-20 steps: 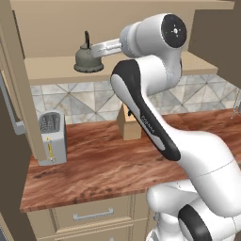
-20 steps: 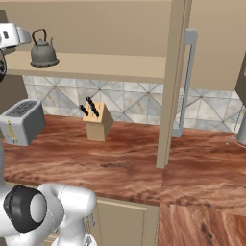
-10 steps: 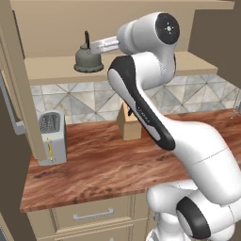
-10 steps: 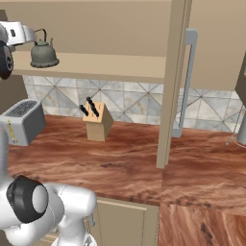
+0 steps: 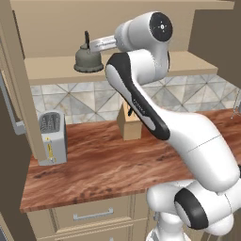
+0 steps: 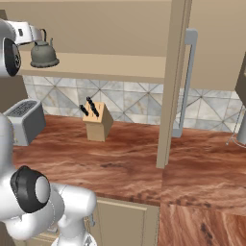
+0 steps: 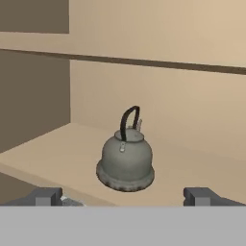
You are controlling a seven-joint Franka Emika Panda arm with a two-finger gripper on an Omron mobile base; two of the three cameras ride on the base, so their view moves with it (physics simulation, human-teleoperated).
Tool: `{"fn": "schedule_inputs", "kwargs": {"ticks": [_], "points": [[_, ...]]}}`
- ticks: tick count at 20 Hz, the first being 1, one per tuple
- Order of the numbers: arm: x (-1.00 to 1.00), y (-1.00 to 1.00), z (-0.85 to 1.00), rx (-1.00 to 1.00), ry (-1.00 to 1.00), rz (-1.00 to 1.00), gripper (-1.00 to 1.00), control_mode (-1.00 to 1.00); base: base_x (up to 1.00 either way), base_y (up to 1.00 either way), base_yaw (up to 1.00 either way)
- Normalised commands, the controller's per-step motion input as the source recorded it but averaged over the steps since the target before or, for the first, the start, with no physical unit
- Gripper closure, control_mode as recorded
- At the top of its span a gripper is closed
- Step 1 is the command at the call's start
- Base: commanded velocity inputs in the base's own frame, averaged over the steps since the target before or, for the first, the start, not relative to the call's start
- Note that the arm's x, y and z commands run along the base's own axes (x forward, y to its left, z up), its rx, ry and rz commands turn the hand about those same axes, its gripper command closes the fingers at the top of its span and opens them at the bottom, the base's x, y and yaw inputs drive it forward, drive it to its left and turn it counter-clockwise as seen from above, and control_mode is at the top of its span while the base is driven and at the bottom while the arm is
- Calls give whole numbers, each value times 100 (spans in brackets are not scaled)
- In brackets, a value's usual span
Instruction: Open the cabinet, pick the kettle from the cabinet, and place it in the sink.
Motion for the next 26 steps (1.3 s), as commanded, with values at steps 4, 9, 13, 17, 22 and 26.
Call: {"fn": "schedule_inputs", "kwargs": {"ticks": [4, 9, 13, 17, 22, 26], "points": [[23, 11, -1, 0, 0, 0, -100, -100, 0, 0, 0], [25, 17, 0, 0, 0, 0, -100, -100, 0, 0, 0], [28, 14, 0, 0, 0, 0, -100, -100, 0, 0, 0], [30, 13, 0, 0, 0, 0, -100, -100, 0, 0, 0], [27, 7, 0, 0, 0, 0, -100, -100, 0, 0, 0], [27, 3, 0, 0, 0, 0, -100, -100, 0, 0, 0]]}}
